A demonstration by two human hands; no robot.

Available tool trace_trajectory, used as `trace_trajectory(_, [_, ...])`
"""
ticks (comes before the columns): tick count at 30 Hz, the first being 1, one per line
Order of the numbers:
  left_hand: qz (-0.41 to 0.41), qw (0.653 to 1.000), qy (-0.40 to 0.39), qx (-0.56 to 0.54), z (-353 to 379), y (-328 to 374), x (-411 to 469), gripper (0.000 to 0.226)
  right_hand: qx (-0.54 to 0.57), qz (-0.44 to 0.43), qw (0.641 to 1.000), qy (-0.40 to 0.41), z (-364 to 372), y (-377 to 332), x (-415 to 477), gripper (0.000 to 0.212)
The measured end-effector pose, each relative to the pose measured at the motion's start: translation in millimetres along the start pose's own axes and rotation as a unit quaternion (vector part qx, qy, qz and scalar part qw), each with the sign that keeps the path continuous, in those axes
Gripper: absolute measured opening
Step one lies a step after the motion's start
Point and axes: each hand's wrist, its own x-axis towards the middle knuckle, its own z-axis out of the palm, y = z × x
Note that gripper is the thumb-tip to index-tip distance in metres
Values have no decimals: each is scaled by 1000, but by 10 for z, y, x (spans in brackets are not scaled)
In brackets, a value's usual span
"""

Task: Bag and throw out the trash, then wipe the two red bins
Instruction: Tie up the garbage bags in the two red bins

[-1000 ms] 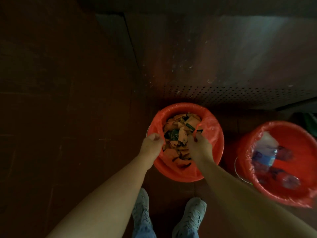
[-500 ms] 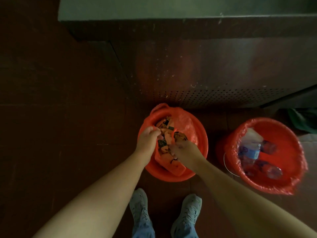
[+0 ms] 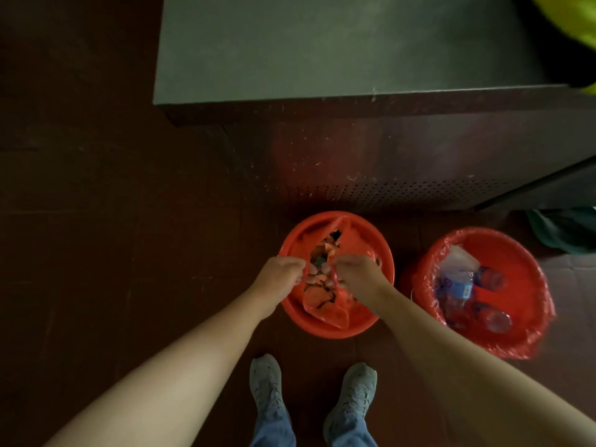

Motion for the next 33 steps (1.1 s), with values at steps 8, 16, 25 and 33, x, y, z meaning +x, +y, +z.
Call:
trace_trajectory(8, [-15,999,-42,-8,5,-31,91,10,-238,-113,964,21,185,142,75,36])
trace_trajectory(16, [-88,991,-103,-10,-211,-127,70,16,-295,-102,948,-66,438,123,159,49])
trace_trajectory(25, [-142,963,-221,-54,-458,-307,9,20,-374,-94,915,-114,544,-24,231,43])
trace_trajectory(33, [-144,935,-297,-130,-602,-411,43,8,-389,-110,902,-148,491,-20,327,30])
